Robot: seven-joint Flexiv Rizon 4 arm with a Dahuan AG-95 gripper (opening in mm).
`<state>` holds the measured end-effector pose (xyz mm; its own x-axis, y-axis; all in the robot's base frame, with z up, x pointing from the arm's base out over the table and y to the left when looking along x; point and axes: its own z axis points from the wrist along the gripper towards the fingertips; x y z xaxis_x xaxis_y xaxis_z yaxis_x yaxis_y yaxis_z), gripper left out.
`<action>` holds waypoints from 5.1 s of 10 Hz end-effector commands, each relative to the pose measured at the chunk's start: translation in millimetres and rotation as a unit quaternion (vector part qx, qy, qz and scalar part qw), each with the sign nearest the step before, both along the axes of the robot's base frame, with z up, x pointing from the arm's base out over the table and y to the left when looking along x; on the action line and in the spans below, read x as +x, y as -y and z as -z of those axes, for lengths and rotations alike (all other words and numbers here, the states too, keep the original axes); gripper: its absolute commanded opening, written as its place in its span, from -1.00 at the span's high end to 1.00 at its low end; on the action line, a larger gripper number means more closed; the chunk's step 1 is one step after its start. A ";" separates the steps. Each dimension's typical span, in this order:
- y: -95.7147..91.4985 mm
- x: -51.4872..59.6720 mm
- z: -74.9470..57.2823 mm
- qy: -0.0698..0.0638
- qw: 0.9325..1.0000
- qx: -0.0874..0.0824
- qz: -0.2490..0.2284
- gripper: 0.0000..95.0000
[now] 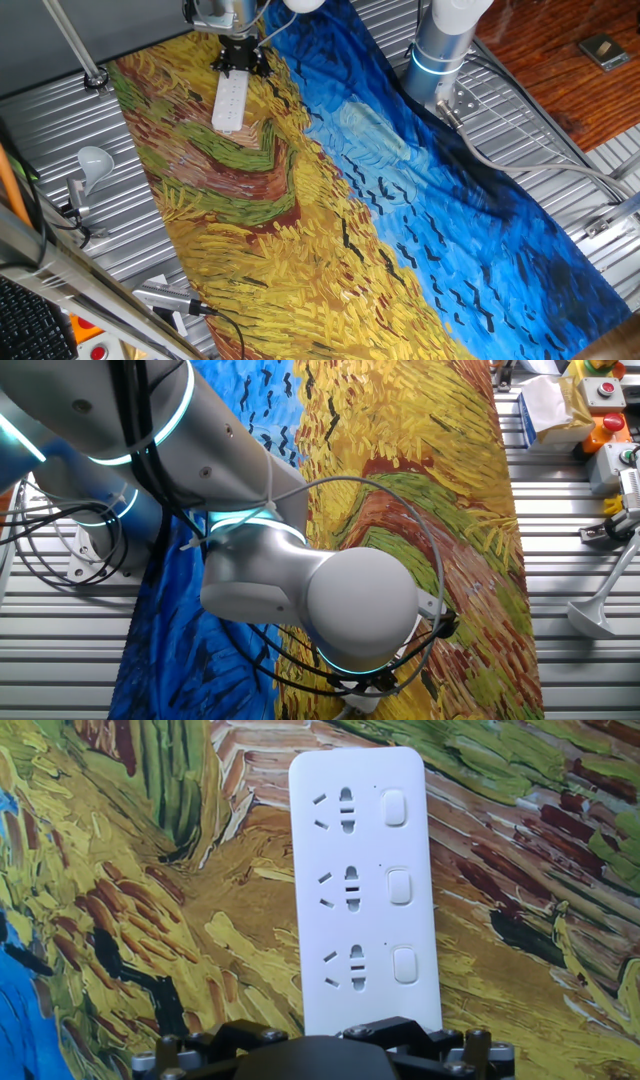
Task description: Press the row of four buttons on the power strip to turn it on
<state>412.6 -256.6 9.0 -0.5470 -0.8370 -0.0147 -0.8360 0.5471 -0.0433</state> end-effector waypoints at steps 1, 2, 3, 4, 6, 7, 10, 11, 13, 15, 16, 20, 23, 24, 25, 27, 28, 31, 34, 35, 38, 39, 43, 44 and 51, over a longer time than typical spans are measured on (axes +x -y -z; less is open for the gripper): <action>-0.2 0.0 9.5 -0.002 1.000 0.000 -0.002 -1.00; -0.2 0.1 9.7 -0.002 1.000 -0.001 -0.004 -1.00; -0.2 0.0 9.8 -0.002 1.000 0.000 -0.005 -1.00; -0.2 0.0 10.0 -0.003 1.000 0.001 -0.005 -1.00; -0.2 0.0 10.3 -0.003 1.000 0.004 -0.005 -1.00; -0.2 0.1 11.1 -0.002 1.000 0.005 -0.005 -1.00; -0.1 -0.2 14.0 -0.001 1.000 0.009 -0.006 -1.00; -0.1 -0.4 10.8 -0.002 1.000 0.007 -0.007 -1.00; -0.5 -0.9 -0.5 -0.006 1.000 0.001 -0.010 -1.00; -1.1 -1.8 -11.4 -0.010 1.000 0.000 -0.007 -1.00; -0.5 -2.2 -14.0 -0.011 1.000 0.000 -0.006 -1.00; 0.7 -2.5 -15.6 -0.010 1.000 0.002 -0.006 -1.00; 1.2 -2.2 -11.8 -0.010 1.000 0.003 -0.003 -1.00; 1.4 -2.3 -9.1 -0.010 1.000 0.006 -0.001 -1.00; 1.5 -2.4 -8.5 -0.009 1.000 0.006 -0.001 -1.00; 1.5 -2.4 -8.5 -0.009 1.000 0.004 -0.002 -1.00; 1.6 -2.3 -7.2 -0.009 1.000 0.004 -0.005 -1.00; 2.3 -1.8 3.8 -0.004 1.000 0.006 -0.007 -1.00; 2.4 -2.6 7.1 -0.004 1.000 0.004 -0.012 -1.00; 2.5 -3.2 9.5 -0.003 1.000 0.004 -0.013 -1.00; 2.5 -2.6 14.2 0.004 1.000 0.003 -0.017 -1.00; 2.5 -3.0 12.9 0.003 1.000 0.003 -0.018 -1.00; 0.3 -5.3 -18.4 -0.011 1.000 -0.013 -0.016 -1.00; -0.6 -6.5 -24.3 -0.015 1.000 -0.012 -0.014 -1.00; -15.3 -8.4 -36.5 -0.015 1.000 0.001 0.009 -1.00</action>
<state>405.1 -243.3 43.8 -0.5577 -0.8300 0.0082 -0.8300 0.5575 -0.0175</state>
